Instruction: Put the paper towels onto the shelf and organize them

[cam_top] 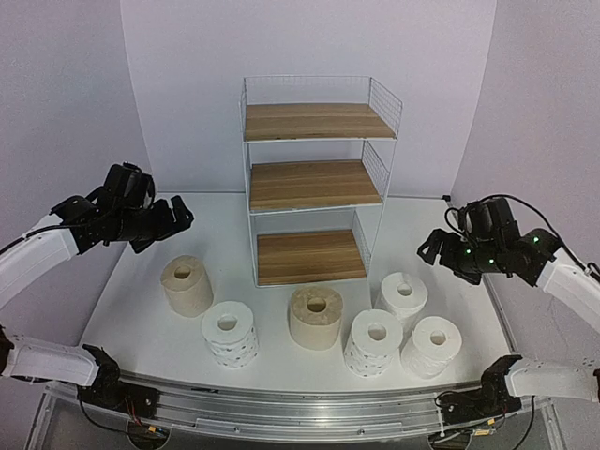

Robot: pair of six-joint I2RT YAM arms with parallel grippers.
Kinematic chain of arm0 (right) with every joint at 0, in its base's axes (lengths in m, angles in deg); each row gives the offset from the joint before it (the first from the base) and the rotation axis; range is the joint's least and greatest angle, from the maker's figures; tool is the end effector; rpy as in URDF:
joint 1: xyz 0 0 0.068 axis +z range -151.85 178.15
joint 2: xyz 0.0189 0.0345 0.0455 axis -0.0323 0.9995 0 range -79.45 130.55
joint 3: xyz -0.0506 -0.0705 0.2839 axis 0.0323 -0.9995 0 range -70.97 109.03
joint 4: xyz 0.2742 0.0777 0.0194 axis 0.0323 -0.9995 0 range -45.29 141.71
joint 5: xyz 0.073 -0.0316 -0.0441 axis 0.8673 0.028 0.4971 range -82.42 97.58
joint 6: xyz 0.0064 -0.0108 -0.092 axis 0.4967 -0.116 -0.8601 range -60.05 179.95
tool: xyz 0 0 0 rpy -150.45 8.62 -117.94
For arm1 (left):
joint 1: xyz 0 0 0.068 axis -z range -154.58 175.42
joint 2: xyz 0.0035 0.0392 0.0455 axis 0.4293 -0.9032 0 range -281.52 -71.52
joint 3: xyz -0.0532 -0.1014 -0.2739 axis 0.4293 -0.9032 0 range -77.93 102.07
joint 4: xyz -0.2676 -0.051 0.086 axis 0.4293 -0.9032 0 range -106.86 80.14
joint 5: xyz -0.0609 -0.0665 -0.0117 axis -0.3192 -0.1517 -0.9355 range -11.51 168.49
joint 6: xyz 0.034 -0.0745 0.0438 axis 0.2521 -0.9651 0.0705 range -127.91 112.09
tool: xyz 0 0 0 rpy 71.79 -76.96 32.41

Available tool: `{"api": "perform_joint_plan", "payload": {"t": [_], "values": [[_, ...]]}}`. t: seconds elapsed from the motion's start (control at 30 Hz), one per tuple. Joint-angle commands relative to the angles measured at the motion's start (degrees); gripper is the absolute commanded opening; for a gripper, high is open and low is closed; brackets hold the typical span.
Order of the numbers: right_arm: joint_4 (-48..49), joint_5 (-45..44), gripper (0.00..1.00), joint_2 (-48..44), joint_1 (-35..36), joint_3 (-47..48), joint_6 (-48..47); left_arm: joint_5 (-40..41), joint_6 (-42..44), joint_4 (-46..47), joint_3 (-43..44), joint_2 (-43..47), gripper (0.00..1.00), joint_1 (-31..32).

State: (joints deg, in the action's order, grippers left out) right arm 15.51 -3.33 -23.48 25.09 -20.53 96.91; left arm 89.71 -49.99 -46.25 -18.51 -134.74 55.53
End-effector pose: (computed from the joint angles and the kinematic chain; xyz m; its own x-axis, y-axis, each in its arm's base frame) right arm 0.2302 0.0992 0.2826 -0.6658 0.3238 -0.6722 0.1020 0.9320 0.3479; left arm 0.2531 -0.1279 0.3125 -0.6580 -0.3784 -0.6510 -0.1044 0.9021 -0.4188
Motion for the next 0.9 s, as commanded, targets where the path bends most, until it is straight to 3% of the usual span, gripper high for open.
{"api": "perform_joint_plan", "payload": {"t": [0.0,0.17,0.3,0.47,0.87], "values": [[-0.86,2.29,0.98,-0.51,0.04,3.11,1.5,6.31,-4.75,-7.26,-0.54,3.36,0.99,0.04],[1.76,12.23,0.96,3.79,3.7,4.48,3.82,7.83,-9.85,-7.58,-5.17,5.33,0.99,0.04],[1.04,1.79,0.94,14.25,18.24,11.22,2.52,8.24,-13.72,-8.35,-7.73,5.46,0.99,0.04],[1.09,-5.57,0.89,24.8,28.28,16.97,6.84,7.31,-16.14,-6.29,-11.67,7.68,1.0,0.05],[3.32,-6.46,0.79,40.82,33.27,22.57,10.46,5.78,-16.18,-4.72,-15.79,9.26,0.99,0.04]]}}
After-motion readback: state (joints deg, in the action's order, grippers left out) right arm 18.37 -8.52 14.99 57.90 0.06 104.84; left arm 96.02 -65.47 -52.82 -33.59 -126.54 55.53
